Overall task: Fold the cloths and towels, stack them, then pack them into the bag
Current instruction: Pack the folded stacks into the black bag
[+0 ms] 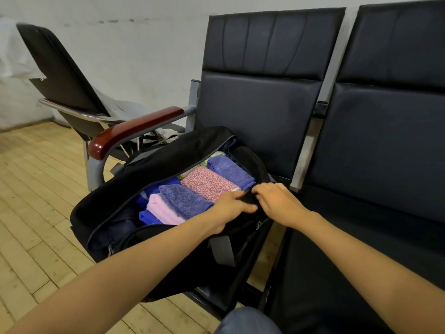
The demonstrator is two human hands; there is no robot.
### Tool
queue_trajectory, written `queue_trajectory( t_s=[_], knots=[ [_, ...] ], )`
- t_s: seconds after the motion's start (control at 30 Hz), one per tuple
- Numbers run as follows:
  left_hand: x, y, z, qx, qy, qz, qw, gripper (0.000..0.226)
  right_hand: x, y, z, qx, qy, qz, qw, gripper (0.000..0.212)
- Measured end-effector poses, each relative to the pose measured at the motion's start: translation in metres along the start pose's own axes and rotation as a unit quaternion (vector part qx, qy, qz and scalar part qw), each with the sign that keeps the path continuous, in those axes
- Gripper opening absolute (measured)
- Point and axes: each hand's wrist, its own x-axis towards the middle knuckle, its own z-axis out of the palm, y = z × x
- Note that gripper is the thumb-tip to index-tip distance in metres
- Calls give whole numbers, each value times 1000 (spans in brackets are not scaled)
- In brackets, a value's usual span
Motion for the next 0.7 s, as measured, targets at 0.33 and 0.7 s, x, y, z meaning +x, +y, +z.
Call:
queue_trajectory(
  t_s=[0.33,0.7],
  knots=[
    [-4,17,-4,125,3,193,973,31,29,11,-26,362,54,315,876,46],
    [9,35,-18,412,-29,188,891,17,53,7,-44,219,-69,404,886,16]
  ],
)
